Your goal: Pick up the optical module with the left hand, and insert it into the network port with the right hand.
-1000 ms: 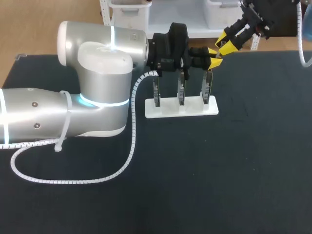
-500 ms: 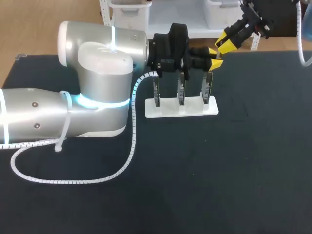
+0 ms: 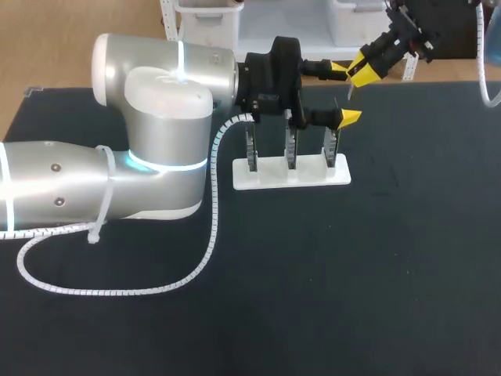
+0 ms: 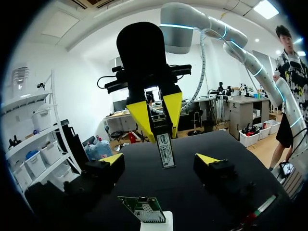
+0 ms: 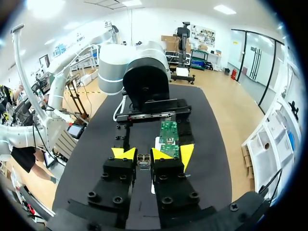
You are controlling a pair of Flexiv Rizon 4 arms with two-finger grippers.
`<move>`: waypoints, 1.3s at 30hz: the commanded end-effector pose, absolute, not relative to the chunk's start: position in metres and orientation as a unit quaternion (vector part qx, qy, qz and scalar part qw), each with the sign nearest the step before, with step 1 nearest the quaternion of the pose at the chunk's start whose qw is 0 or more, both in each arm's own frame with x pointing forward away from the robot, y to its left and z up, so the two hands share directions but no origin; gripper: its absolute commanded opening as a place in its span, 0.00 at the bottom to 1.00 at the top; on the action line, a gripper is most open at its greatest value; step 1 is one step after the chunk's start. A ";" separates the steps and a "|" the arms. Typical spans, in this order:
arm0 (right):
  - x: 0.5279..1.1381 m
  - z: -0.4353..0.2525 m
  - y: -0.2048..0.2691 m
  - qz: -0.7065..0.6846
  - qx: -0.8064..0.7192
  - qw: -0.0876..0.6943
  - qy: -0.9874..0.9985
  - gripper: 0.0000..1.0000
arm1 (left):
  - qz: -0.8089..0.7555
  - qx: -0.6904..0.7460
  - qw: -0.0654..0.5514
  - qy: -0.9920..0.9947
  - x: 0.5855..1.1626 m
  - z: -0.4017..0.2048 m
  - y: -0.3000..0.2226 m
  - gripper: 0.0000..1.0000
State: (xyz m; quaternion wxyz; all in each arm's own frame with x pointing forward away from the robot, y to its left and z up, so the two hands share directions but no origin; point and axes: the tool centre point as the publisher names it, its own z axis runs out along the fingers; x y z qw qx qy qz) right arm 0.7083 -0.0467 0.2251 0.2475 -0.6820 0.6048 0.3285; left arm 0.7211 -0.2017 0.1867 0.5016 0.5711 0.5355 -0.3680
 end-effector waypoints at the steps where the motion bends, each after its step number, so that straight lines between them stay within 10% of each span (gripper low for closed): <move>1: 0.706 0.225 -0.047 0.327 -0.681 0.249 0.606 0.00 | -0.369 0.573 0.499 0.536 0.723 0.187 -0.202 1.00; 39: 0.706 0.225 -0.047 0.327 -0.681 0.249 0.606 0.00 | -0.263 0.653 0.355 0.615 0.752 0.198 -0.134 1.00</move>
